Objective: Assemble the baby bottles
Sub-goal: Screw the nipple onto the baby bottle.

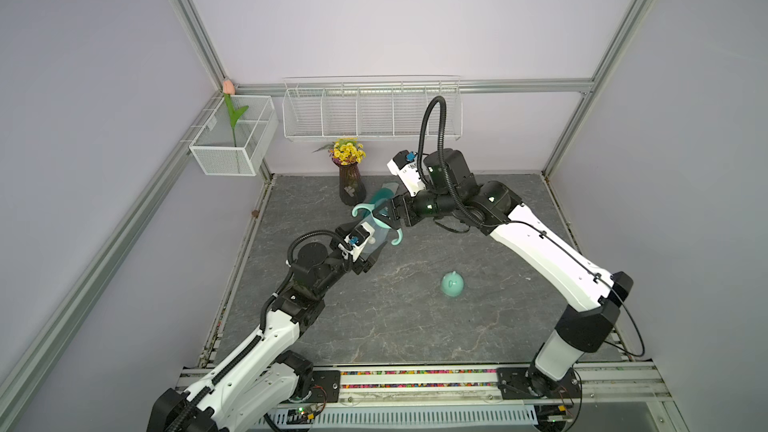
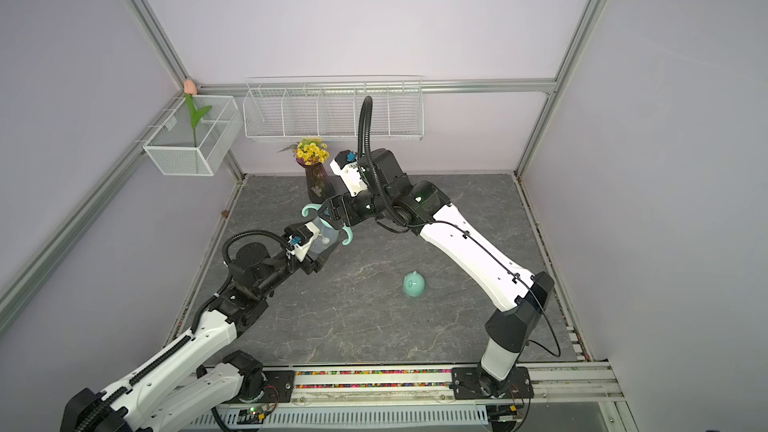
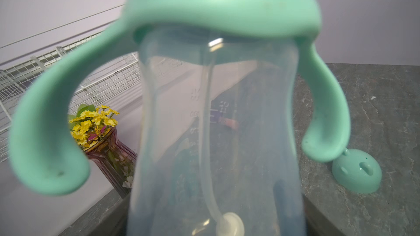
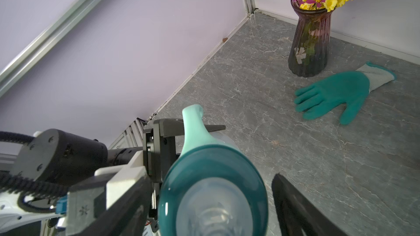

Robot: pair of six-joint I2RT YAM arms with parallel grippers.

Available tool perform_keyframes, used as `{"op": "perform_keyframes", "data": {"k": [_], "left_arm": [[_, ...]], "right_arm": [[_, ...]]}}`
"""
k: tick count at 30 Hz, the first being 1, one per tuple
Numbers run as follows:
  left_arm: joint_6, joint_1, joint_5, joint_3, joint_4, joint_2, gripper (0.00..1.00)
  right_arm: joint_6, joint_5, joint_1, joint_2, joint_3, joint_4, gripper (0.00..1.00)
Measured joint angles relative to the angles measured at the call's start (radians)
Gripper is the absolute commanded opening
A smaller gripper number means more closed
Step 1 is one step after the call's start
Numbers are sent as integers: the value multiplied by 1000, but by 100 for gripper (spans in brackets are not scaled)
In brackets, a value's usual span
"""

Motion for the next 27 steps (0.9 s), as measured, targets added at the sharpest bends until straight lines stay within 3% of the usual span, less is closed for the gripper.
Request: {"op": "perform_keyframes", "data": {"k": [4, 6, 11, 14, 19, 27], "left_arm": [[-10, 0, 56, 1, -53, -14, 0], [-18, 0, 118, 1, -76, -24, 0], [-26, -1, 372, 56, -172, -37, 0], [-26, -3, 519, 121, -214, -24, 0], [-26, -4, 686, 169, -230, -16, 0], [-27, -4, 750, 169, -266, 0, 0]], "right_arm": [[-211, -18, -2, -68, -20, -35, 99], [-345, -39, -4, -156, -72, -64, 96], [-620, -122, -9, -409, -201, -134, 96], [-688, -171, -10, -446, -198, -151, 100], [-730, -233, -10, -374, -177, -182, 95], [-729, -284, -9, -318, -174, -202, 93]]}}
